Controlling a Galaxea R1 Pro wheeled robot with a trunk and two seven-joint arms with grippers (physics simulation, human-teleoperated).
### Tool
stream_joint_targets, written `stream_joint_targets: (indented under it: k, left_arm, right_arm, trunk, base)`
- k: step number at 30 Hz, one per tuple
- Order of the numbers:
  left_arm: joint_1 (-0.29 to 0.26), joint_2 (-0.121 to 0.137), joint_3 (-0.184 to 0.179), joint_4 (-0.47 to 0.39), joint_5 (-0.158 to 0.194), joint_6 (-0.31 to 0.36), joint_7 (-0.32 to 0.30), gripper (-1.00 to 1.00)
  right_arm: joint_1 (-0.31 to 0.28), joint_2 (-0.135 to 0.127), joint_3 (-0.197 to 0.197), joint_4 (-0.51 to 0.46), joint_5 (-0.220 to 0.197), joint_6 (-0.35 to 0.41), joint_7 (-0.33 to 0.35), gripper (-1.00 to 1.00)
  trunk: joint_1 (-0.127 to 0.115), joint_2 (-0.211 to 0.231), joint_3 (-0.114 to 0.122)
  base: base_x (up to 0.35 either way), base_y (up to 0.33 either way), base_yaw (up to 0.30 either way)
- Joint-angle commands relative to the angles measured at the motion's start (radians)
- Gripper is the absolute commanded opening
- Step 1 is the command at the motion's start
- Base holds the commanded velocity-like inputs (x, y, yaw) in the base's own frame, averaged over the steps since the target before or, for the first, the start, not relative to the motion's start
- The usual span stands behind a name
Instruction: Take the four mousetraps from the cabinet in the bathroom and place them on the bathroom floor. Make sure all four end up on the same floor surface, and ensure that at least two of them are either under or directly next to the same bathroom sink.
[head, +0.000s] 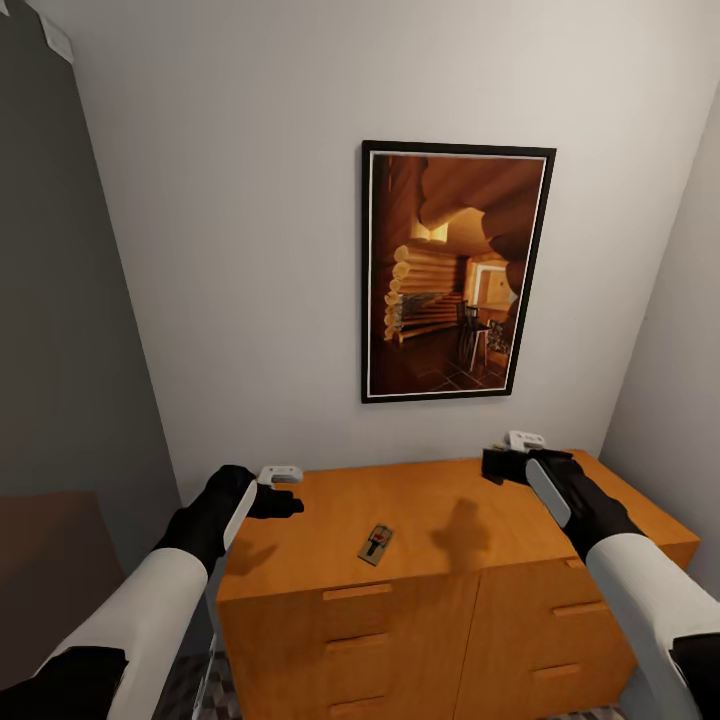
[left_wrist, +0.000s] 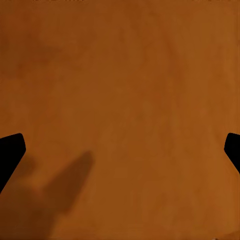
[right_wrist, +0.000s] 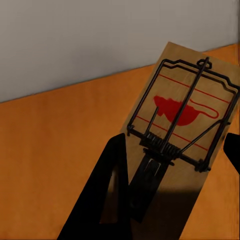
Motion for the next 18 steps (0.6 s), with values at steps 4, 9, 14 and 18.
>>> stream_joint_targets:
  k: [4, 9, 14, 18]
  left_arm:
    - [0.0, 0.0, 0.0, -0.002, -0.003, 0.003, -0.004, 1.0]
    - [0.0, 0.0, 0.001, -0.003, -0.003, -0.005, -0.008, 1.0]
    - [0.0, 0.0, 0.001, -0.006, -0.003, -0.008, -0.011, 1.0]
    - [0.0, -0.001, 0.001, -0.009, -0.002, -0.008, -0.012, 1.0]
  right_arm:
    - [0.001, -0.004, 0.005, 0.006, 0.055, 0.002, 0.017, -1.0]
    - [0.0, -0.003, 0.007, 0.009, 0.105, 0.001, 0.026, -1.0]
    - [0.0, -0.005, 0.008, 0.009, 0.117, 0.003, 0.028, -1.0]
    - [0.0, -0.005, 0.008, 0.01, 0.121, 0.007, 0.029, -1.0]
  trunk:
    - [0.0, -0.001, 0.0]
    - [0.0, -0.001, 0.0]
    - [0.0, -0.001, 0.0]
    - [0.0, -0.001, 0.0]
  base:
    - [0.0, 0.0, 0.0]
    - [0.0, 0.0, 0.0]
    - [0.0, 0.0, 0.0]
    - [0.0, 0.0, 0.0]
